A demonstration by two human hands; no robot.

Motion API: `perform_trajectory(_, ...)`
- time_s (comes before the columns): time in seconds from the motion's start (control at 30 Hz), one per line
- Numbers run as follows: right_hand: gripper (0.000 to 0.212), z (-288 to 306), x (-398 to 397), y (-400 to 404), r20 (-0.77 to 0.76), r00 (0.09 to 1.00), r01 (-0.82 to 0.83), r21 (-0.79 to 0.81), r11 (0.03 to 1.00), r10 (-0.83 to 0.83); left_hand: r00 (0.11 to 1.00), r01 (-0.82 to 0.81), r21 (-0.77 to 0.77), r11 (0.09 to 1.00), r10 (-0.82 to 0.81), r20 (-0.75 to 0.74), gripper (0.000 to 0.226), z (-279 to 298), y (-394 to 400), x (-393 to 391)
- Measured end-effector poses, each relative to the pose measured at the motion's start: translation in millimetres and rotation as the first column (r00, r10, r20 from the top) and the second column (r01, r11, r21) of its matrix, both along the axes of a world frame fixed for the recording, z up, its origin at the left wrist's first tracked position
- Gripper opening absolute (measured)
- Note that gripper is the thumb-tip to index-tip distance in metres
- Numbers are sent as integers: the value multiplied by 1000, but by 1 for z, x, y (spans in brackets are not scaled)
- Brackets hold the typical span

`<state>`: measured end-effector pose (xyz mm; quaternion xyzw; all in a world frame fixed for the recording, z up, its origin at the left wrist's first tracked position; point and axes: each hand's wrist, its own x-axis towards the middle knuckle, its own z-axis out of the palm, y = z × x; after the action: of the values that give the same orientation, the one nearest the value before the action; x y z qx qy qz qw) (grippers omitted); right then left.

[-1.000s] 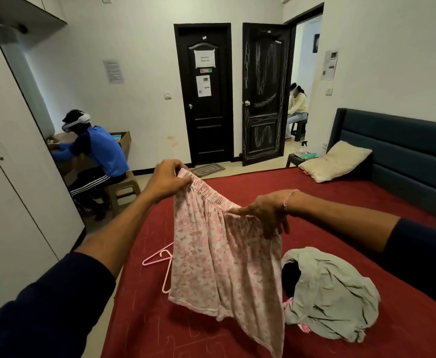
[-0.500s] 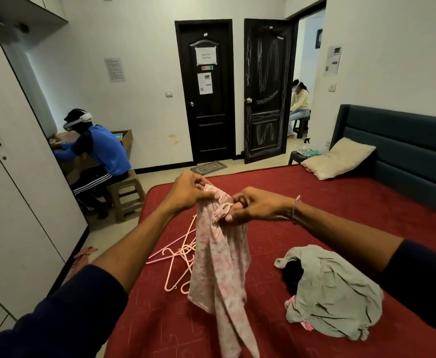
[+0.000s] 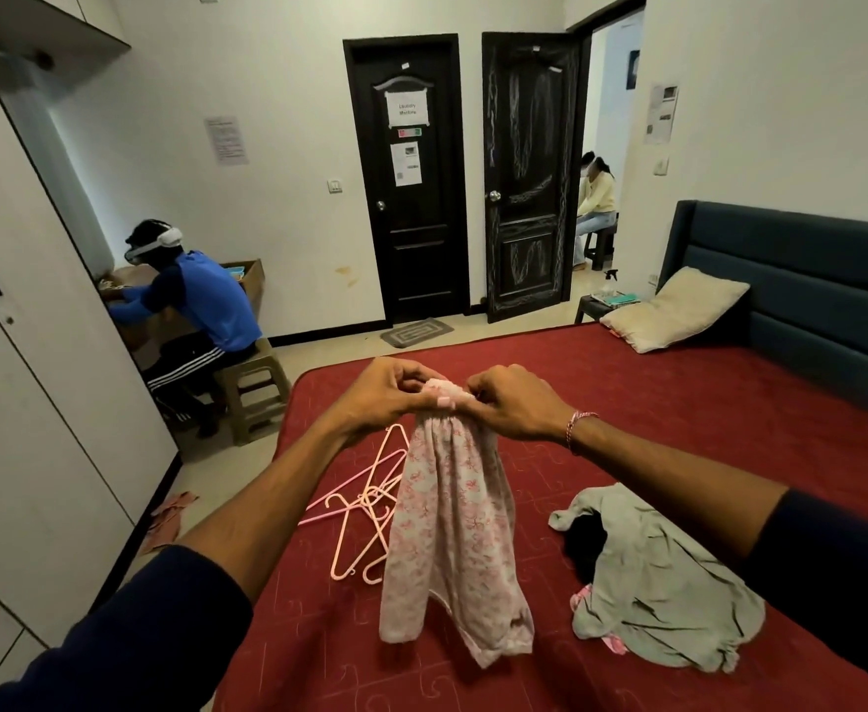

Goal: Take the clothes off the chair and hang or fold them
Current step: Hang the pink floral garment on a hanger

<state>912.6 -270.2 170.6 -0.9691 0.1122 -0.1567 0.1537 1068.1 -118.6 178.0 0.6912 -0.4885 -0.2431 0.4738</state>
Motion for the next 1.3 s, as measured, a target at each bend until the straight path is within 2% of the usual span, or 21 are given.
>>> perform_trajectory(0.1,33,-7,-5,-14,-254,950,-176,46,983,182,997,36,42,998,-39,63,27,7,5,7)
perform_trajectory(0.17,37,-18,-11,-24,-407,896,-203,-13,979,180,996,46,36,998,-49,77,27,13,10,11)
perform_trajectory(0.2,40,-24,-14,-29,-424,892,-192,-35,981,159,995,51,37,998,-54,90,28,14,12,15)
perform_trajectory(0.27,39,-31,-20,-39,-376,914,-176,-33,984,150,988,45,64,997,-54,142,28,17,18,22)
perform_trajectory(0.4,37,-23,-21,-47,-229,964,-173,-152,973,136,969,-37,110,993,9,245,31,9,28,35)
perform_trajectory(0.57,22,3,-20,-37,-20,985,-172,57,983,174,972,-98,95,991,75,222,28,0,41,47)
perform_trajectory(0.63,34,7,-21,-30,55,987,-162,195,967,154,979,-76,111,991,53,197,29,-2,47,49)
perform_trajectory(0.73,44,9,-18,-16,91,986,-158,220,963,141,981,-48,140,989,20,191,28,-4,52,48)
perform_trajectory(0.8,43,11,-15,-8,94,984,-173,254,952,154,970,-49,196,979,0,245,40,-3,53,41)
perform_trajectory(0.9,44,13,-10,1,91,983,-181,272,945,162,920,-41,257,966,-64,387,84,-4,47,23)
perform_trajectory(0.97,42,15,-8,9,113,978,-199,254,946,175,902,-19,229,973,-82,425,104,-5,38,11)
perform_trajectory(1.0,39,16,-8,13,132,973,-219,252,943,191,890,-8,201,980,-85,449,105,-6,33,6)
perform_trajectory(1.1,30,19,-9,22,172,959,-263,255,931,224,807,-8,141,990,-77,586,86,-12,22,7)
perform_trajectory(1.13,29,20,-10,24,174,958,-267,253,930,228,803,-12,143,990,-76,591,79,-13,21,7)
perform_trajectory(1.17,29,20,-12,26,170,958,-269,249,930,232,828,5,145,989,-85,554,74,-12,22,7)
perform_trajectory(1.23,29,20,-16,30,156,957,-276,245,929,243,913,113,124,986,-152,377,65,-11,25,2)
perform_trajectory(1.3,30,18,-19,35,146,957,-281,253,926,251,948,204,91,975,-220,232,55,-11,27,-6)
